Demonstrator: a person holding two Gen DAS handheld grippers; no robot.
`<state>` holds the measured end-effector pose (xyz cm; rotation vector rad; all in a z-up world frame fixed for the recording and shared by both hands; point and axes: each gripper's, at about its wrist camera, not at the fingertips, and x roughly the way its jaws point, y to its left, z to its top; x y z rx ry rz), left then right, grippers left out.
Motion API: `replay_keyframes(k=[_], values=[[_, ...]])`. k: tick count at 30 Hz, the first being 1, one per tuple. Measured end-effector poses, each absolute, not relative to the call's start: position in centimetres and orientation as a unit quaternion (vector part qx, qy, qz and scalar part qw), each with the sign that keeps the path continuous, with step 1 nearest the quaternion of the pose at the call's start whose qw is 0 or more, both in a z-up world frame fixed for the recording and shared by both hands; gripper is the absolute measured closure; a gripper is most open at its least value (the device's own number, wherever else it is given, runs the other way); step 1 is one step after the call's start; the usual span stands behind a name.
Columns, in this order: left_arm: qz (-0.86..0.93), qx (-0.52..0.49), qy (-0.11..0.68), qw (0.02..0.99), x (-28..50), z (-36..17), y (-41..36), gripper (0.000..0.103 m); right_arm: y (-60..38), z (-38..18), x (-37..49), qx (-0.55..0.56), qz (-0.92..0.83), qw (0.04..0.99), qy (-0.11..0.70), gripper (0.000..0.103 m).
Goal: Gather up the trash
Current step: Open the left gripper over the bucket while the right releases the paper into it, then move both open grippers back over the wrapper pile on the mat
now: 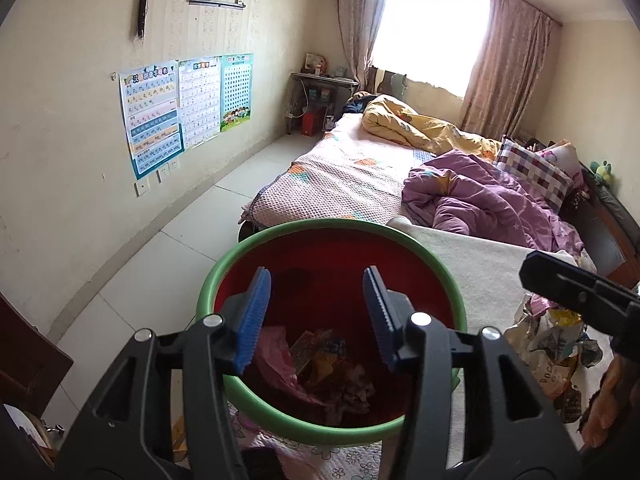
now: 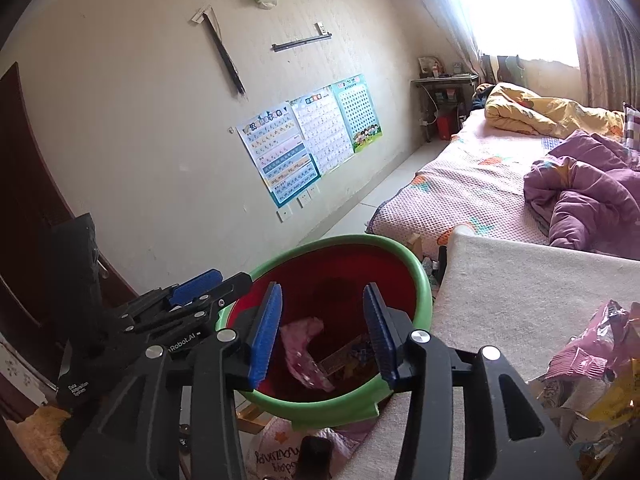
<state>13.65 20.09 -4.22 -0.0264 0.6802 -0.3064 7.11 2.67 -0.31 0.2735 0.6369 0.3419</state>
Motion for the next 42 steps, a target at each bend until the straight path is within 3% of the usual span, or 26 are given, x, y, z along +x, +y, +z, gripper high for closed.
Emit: replay_keyframes(k=[10,19,32,42], values=[[-0.169,-0.037,0.313,0.934,11.1,-2.1,18.6,0.049,0.7,1.3,4.4,0.138,0.151,0.936,0.287,0.051],[-0.215,-0.044,0.346,0.912,7.9,-3.9,14.6,0.047,-1.8,0.2,1.1,0.139,0.114,0.937,0.298,0.046],[-0.263,-0.030,0.391,0.881,6.3,-5.8,10.6,0.047,-9.1,-8.4,-7.2,0.169,-0.080,0.904,0.384,0.045],[-0.307,-0.014,0.402,0.863,4.4,-6.1,5.6,0.045,-12.2,-10.7,-8.6,0.177,-0.097,0.886,0.417,0.040]])
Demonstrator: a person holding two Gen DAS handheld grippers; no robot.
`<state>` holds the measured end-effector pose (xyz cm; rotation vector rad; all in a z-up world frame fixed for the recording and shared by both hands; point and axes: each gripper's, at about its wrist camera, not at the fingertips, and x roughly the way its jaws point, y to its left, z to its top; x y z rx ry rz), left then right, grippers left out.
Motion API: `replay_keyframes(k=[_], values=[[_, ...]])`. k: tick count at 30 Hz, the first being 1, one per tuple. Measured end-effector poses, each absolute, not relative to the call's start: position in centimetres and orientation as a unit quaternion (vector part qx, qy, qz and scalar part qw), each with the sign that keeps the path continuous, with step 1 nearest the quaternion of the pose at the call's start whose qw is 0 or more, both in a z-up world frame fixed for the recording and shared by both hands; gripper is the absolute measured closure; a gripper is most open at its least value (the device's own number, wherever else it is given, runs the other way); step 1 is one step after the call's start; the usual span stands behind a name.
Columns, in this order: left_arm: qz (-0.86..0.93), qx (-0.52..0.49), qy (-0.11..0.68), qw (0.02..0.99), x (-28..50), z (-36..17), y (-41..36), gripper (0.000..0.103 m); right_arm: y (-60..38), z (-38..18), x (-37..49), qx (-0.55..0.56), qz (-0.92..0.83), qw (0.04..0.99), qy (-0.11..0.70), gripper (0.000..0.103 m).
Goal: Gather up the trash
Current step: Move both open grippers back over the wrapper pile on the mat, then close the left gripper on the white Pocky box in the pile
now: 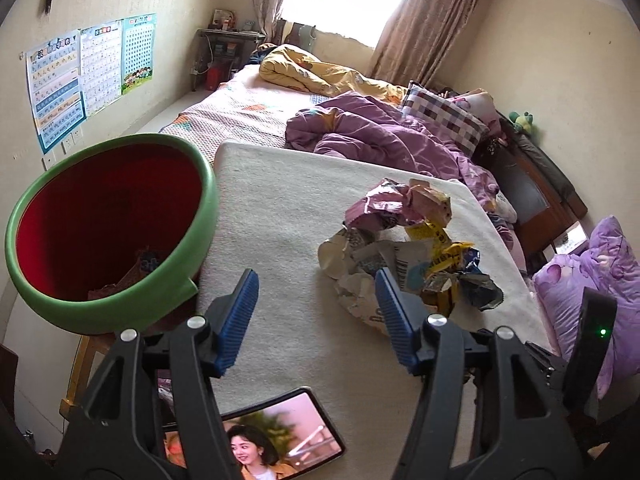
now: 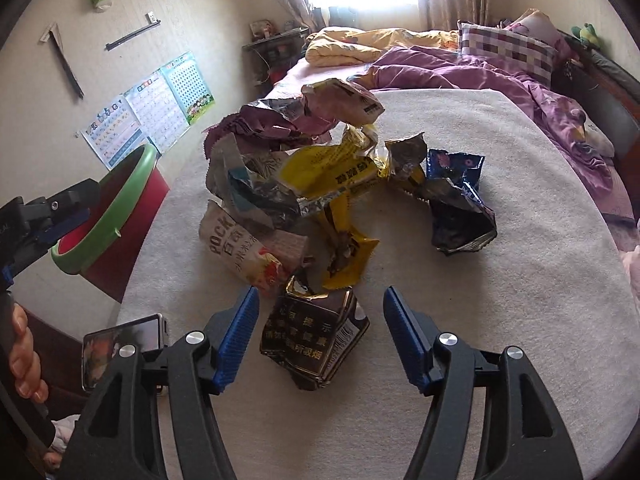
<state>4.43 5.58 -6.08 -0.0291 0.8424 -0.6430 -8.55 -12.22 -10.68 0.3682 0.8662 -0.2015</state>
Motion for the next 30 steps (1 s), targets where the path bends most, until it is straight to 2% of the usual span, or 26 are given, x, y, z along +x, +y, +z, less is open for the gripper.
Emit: replay_keyframes(k=[6,11,17,30], values=[[-0.298,-0.023,0.417,0.858,3.4,-6.7,3.6,0.045,-12.6,-11.8,-7.7,0.164,-0.039,0.882,0.441,0.041],[-0.285,-0.034,0.439,0.851,2.7,-7.7,1.7,0.045,-13.8,-11.8,-8.8,0.158,0.005,0.884,0.440,0.045],[-0.278,-0.046,0.468,0.838,1.9,-9.7,-1.6,0.045,-18.0,-10.5,-10.5,0.158,0.001,0.894,0.418,0.045],[-0.231,-0.074,0.525,0.816,2.8,-13.7,-5.3,0.044,-22.1,-11.1,-11.6,0.130,0.026,0.890,0.436,0.043]])
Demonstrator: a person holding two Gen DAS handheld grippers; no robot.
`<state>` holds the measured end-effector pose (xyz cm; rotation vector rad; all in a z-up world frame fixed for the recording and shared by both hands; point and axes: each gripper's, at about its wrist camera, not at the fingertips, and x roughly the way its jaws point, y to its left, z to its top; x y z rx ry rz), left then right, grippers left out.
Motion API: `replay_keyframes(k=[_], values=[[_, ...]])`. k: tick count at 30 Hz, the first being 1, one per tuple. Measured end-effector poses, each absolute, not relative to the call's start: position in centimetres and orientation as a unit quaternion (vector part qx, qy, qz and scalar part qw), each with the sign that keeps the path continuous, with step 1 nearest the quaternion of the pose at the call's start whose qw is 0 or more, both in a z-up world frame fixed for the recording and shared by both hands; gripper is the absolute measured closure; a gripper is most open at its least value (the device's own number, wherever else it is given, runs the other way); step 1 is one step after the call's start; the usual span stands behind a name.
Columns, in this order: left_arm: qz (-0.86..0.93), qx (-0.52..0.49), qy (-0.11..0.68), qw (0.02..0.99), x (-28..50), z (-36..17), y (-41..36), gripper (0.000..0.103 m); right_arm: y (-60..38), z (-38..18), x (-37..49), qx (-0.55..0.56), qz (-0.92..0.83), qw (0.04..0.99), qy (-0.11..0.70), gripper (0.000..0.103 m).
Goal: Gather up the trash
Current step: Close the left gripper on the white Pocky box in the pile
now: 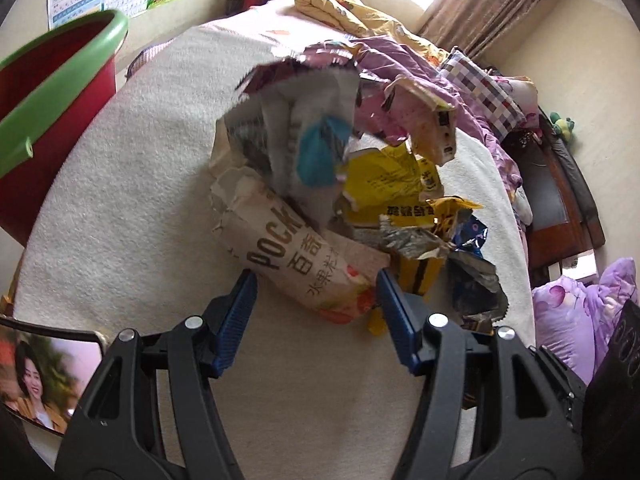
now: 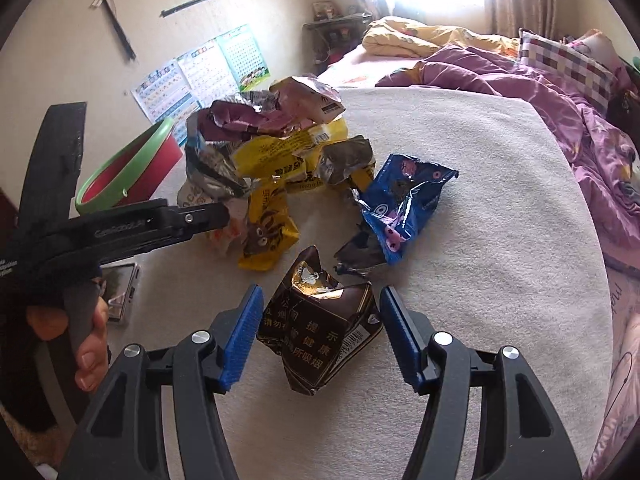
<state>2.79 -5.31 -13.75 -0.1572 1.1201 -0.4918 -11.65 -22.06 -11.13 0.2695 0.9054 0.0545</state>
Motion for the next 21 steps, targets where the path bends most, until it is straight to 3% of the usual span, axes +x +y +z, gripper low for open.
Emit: replay_keyframes(k=[8,21], values=[[-0.218,-0.078,0.538,0.811,2.6,-14.0,-5.5,0.044,-22.4,-11.5,-11.4,0.143,0.043,0.886,0.440,0.037],[-0.199,-0.113,0.545,0.807,3.2,-13.5,-4.5,0.044,-23.8,-11.4,-11.5,0.163,0.036,0.885,0.435,0.037]])
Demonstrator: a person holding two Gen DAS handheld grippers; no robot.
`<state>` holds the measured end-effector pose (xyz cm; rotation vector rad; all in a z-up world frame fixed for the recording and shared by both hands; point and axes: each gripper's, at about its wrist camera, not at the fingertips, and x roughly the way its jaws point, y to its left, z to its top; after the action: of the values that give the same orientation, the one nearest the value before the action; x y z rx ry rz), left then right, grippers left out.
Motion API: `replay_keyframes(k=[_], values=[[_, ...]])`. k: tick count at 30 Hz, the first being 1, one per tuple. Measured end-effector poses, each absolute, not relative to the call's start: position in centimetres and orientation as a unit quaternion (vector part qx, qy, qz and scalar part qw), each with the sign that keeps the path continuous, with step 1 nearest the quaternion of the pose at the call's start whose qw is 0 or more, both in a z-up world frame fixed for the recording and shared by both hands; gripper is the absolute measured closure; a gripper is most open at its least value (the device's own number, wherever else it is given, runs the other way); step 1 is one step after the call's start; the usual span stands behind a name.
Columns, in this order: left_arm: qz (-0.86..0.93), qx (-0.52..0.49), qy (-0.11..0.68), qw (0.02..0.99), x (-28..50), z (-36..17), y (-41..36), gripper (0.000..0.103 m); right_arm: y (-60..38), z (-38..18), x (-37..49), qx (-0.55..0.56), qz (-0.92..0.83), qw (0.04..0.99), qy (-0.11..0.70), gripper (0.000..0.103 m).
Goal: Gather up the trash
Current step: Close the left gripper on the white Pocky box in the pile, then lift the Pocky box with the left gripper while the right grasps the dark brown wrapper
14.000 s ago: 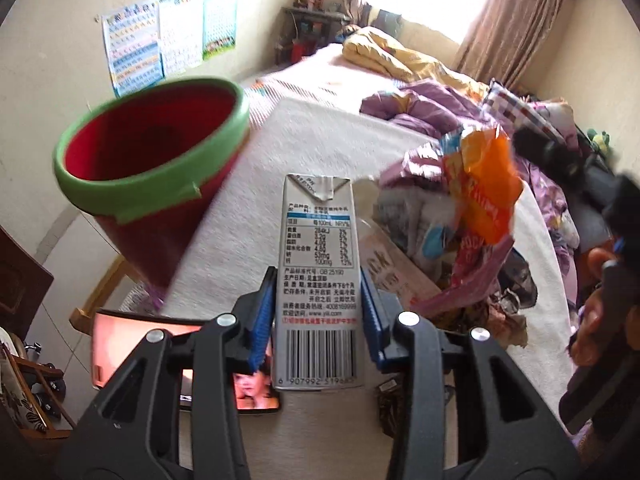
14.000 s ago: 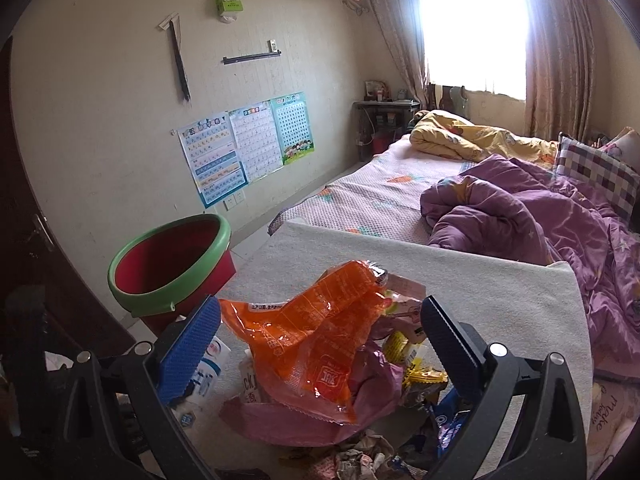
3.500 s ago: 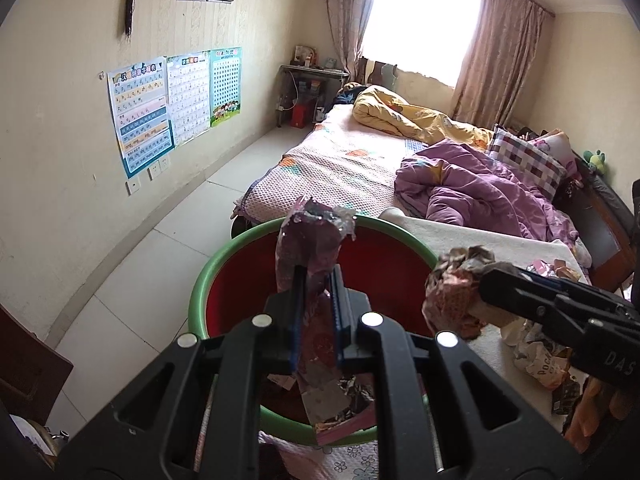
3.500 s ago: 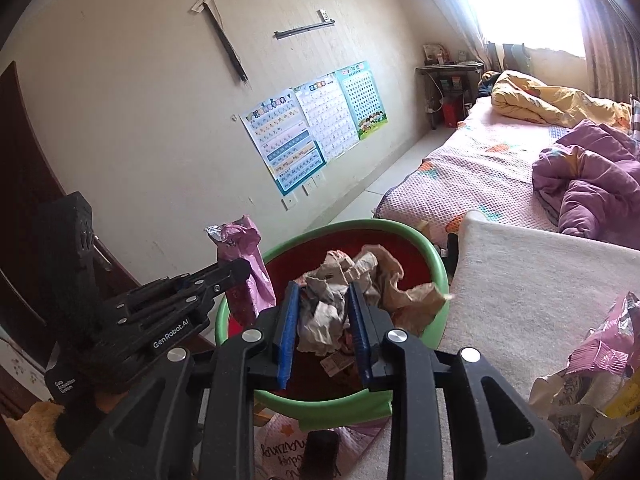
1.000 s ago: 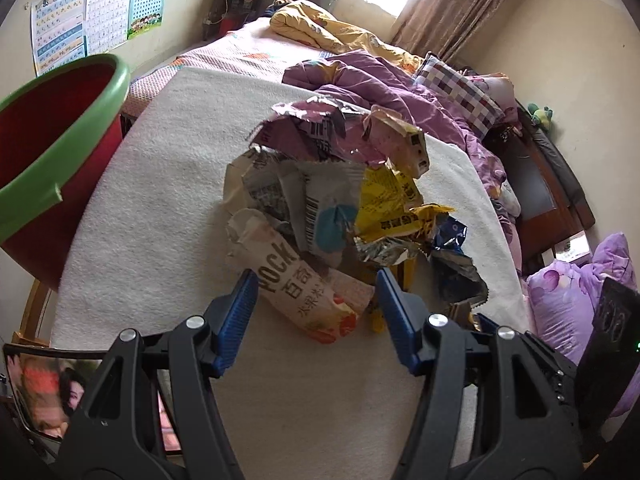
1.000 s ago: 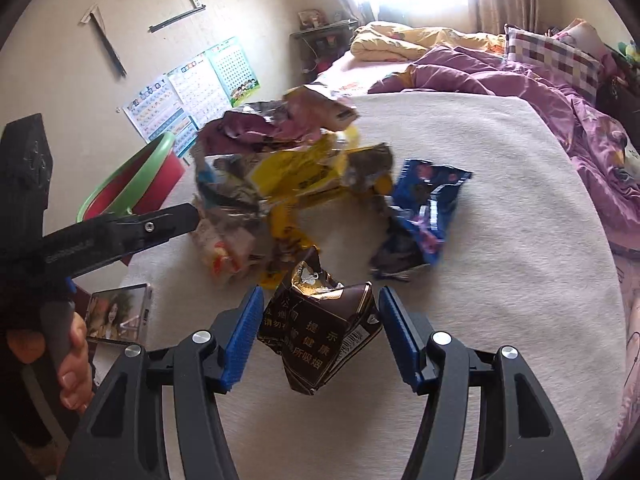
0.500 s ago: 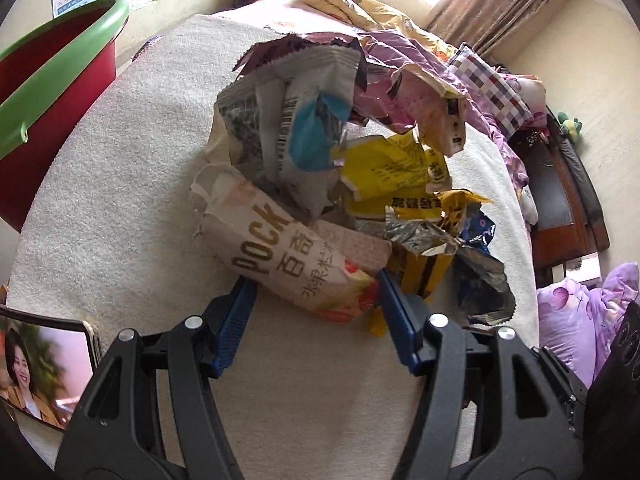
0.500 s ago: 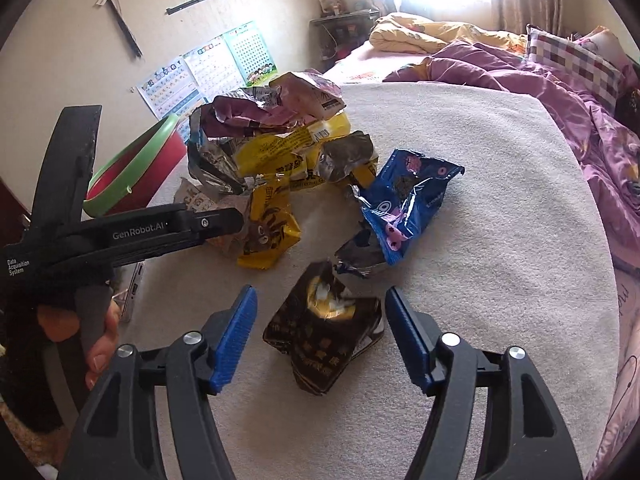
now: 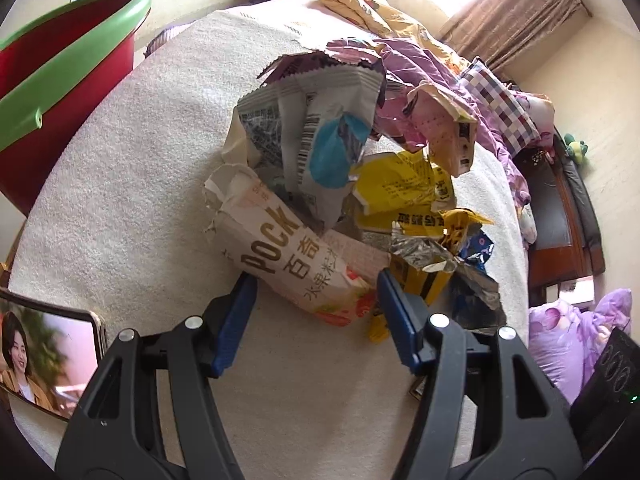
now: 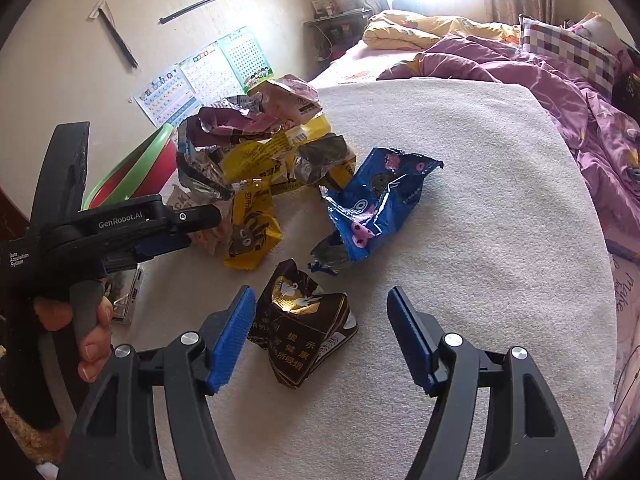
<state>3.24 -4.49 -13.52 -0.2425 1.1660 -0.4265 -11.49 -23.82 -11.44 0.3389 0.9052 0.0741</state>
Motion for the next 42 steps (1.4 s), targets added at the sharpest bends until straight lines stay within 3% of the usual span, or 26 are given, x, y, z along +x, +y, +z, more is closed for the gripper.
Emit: replay_keyframes(k=[15,20,23,36,38,42], values=[[-0.171,-0.148,0.550,0.804,4.3,-14.1,-3.5,0.044,-24.7,-11.4,-11.9,0.172,0.026,0.885,0.432,0.037],[-0.178,-0.146,0.546,0.806,4.3,-14.2,-3.9,0.064,-24.9,-11.3,-12.2,0.176,0.023,0.885,0.431,0.037],[-0.186,-0.148,0.542,0.806,4.0,-14.1,-3.9,0.069,-24.8,-11.4,-12.3,0.180,0.024,0.883,0.432,0.037],[-0.197,-0.133,0.521,0.820,1.7,-12.6,-2.1,0.076,-22.8,-12.3,-11.3,0.192,0.043,0.874,0.444,0.037],[-0.196,-0.121,0.512,0.828,1.4,-12.2,-2.0,0.076,-22.6,-12.4,-11.3,0.190,0.043,0.873,0.446,0.045],[-0.196,-0.109,0.498,0.838,1.1,-11.5,-1.7,0.076,-22.1,-12.2,-11.3,0.184,0.048,0.876,0.442,0.047]])
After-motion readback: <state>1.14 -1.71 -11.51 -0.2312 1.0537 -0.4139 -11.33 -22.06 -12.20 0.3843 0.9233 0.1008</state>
